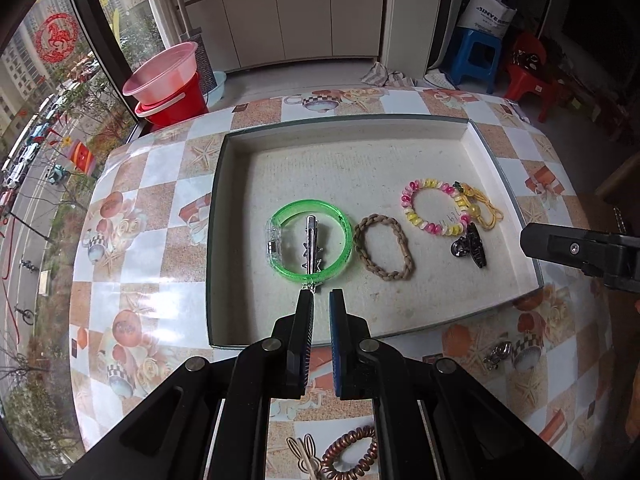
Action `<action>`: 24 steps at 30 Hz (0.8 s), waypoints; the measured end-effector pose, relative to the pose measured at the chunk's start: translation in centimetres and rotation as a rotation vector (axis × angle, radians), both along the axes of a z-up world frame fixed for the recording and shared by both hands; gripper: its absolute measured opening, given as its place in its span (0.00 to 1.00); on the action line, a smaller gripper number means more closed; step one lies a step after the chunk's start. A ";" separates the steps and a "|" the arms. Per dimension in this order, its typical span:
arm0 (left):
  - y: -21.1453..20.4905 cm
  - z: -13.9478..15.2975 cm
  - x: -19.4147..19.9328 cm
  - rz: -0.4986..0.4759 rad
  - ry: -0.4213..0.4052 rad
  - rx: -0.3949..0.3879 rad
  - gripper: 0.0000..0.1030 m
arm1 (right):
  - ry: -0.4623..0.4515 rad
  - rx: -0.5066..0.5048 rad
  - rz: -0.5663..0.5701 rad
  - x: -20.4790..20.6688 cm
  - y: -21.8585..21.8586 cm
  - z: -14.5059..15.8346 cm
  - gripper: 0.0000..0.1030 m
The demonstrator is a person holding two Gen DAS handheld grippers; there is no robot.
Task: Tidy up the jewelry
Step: 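Release the braided bracelet into the tray with the left tool while the right tool releases the hair tie, then move the left tool to the brown coil hair tie while the right tool moves to the silver heart pendant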
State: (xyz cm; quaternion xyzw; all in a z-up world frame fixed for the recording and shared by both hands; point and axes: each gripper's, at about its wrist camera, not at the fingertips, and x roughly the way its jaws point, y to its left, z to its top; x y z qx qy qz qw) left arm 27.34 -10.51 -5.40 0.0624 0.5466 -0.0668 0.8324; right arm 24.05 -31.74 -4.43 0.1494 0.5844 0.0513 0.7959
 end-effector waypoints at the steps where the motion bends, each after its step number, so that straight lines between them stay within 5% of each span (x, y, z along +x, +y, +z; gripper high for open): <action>1: 0.3 0.1 -0.4 0.005 0.003 -0.005 0.20 | -0.002 -0.001 0.000 -0.5 0.1 0.2 0.80; 21: 6.1 -0.9 -11.1 0.094 0.121 -0.034 0.21 | 0.084 -0.014 -0.023 -11.3 2.9 -0.5 0.83; 22: 6.2 -1.0 -11.6 0.095 0.128 -0.035 0.27 | 0.089 -0.022 -0.021 -11.8 3.0 -0.6 0.83; 23: 6.3 -1.1 -12.1 0.096 0.136 -0.036 0.47 | 0.093 -0.027 -0.019 -12.2 3.1 -0.7 0.84; 24: 6.5 -1.2 -12.5 0.101 0.150 -0.035 1.00 | 0.098 -0.031 -0.018 -12.6 3.2 -0.8 0.84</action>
